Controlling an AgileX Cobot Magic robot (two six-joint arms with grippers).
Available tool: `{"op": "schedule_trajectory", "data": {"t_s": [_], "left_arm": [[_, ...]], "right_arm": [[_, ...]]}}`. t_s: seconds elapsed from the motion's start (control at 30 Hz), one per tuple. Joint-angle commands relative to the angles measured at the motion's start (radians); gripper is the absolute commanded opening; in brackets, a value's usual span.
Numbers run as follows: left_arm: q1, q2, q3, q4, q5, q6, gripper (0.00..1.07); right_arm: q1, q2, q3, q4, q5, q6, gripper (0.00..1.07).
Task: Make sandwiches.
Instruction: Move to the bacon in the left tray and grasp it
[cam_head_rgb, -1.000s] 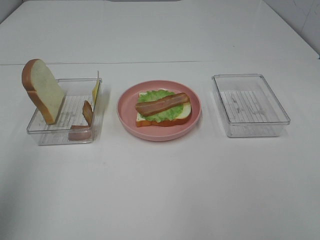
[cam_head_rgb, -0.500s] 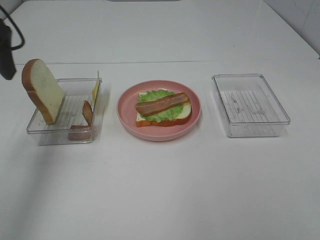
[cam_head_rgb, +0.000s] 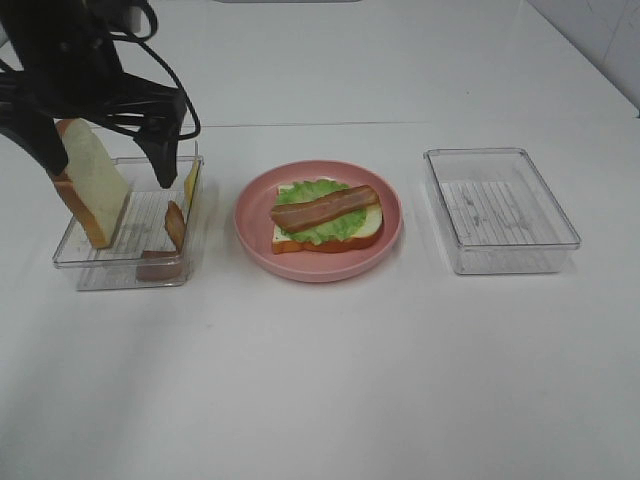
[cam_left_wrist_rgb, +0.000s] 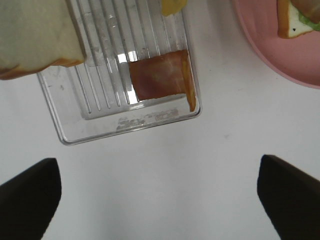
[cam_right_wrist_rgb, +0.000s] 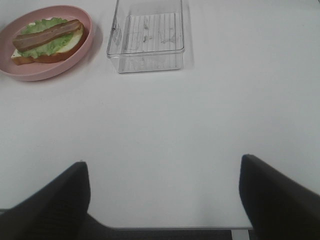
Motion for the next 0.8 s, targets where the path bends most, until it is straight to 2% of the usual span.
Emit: {"op": "schedule_trajectory", "data": {"t_s": [0.03,0.33,0.8], "left_arm": [[-0.009,0.062,-0.023,-0.030,0.059,-0.025,1.02],[-0.009,0.175,-0.035,-0.057,-0.014,-0.017,1.02],[-0.009,0.226,-0.036,-0.088,-0.118,-0.004,0.97]], "right_arm": [[-0.001,-0.025,0.004,0.005,-0.008,-0.007,0.79],[-0.001,-0.025,0.004,0.005,-0.008,-0.007,0.79],[-0.001,-0.025,0.004,0.005,-0.008,-0.007,0.79]]}}
